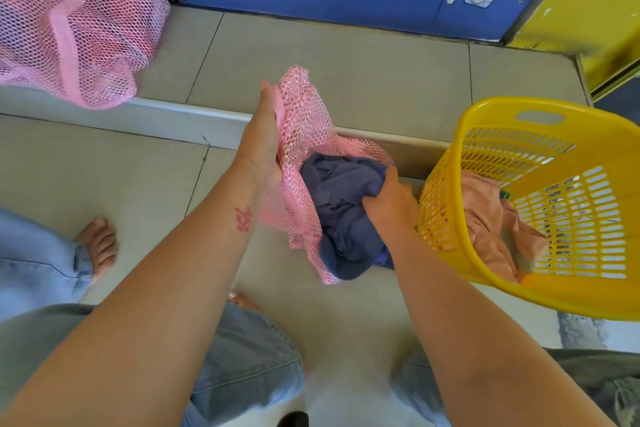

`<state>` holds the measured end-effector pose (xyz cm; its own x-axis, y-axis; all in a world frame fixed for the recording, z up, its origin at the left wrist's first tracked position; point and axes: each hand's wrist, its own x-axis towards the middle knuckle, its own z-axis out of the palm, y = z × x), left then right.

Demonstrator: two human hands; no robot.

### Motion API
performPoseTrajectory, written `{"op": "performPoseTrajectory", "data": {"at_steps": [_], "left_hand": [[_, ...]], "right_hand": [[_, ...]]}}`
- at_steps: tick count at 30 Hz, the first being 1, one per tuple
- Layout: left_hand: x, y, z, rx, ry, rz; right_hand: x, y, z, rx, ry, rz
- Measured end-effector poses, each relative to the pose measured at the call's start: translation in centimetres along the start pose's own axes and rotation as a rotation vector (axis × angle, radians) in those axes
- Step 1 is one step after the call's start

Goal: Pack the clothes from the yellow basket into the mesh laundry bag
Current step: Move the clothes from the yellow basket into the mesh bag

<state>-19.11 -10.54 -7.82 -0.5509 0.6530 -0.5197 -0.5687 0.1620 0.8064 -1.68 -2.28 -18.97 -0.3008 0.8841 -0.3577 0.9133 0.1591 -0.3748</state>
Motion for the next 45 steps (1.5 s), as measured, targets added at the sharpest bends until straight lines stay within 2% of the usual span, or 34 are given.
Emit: {"op": "performPoseTrajectory", "data": {"at_steps": [4,7,9,12,14,16,18,22,25,27,29,32,34,37,41,45], "left_hand": [[-0.3,-0.5,0.3,0.121,-0.016,-0.031],[-0.8,-0.7,0.9,0.177,-0.028,-0.013],[-0.9,-0.5,1.2,0.165,-0.047,-0.004],[-1.1,0.2,0.8,0.126,-0.015,0.034],[-0.8,0.5,0.2,0.107,-0.021,0.058],[-0.5,0.7,-0.3,0.097,-0.092,0.074],[-0.2,1.0,-0.4,0.076,-0.132,0.084],[0.0,1.5,-0.7,0.068,-0.136,0.108],[0.1,1.0,-1.1,0.105,-0.08,0.118],[0.3,0.5,-1.4,0.099,-0.048,0.111],[0.3,0.1,-1.6,0.102,-0.033,0.091],[0.1,-0.3,-1.5,0.112,-0.02,0.057],[0.0,-0.4,-1.3,0.103,-0.012,0.047],[0.1,-0.5,-1.2,0.096,-0.025,0.052],[0.6,-0.7,-1.9,0.065,-0.039,0.064],[0.8,-0.9,-2.5,0.065,-0.008,0.054]], "right_hand": [[0.0,-3.1,-4.3,0.176,0.013,-0.052],[-0.2,-6.4,-6.1,0.266,0.093,-0.179],[-0.7,-8.3,-5.4,0.382,0.097,-0.268],[-2.0,-9.1,-2.0,0.479,-0.011,-0.389],[-2.4,-8.1,1.1,0.247,-0.143,-0.506],[-2.2,-6.3,3.8,-0.183,-0.261,-0.587],[-1.2,-4.7,5.4,-0.469,-0.314,-0.576],[0.3,-4.2,5.0,-0.528,-0.253,-0.572],[-0.2,-3.1,4.0,-0.388,-0.056,-0.626],[-0.8,-1.4,3.4,-0.293,0.105,-0.616],[-1.0,0.4,2.9,-0.231,0.196,-0.525],[-1.0,2.4,2.9,-0.243,0.081,-0.332],[-0.7,3.2,3.4,-0.303,-0.025,-0.27],[-0.1,3.6,4.3,-0.371,-0.083,-0.212],[0.3,2.4,5.6,-0.446,-0.036,-0.115],[0.6,2.2,5.3,-0.459,0.089,-0.153]]}}
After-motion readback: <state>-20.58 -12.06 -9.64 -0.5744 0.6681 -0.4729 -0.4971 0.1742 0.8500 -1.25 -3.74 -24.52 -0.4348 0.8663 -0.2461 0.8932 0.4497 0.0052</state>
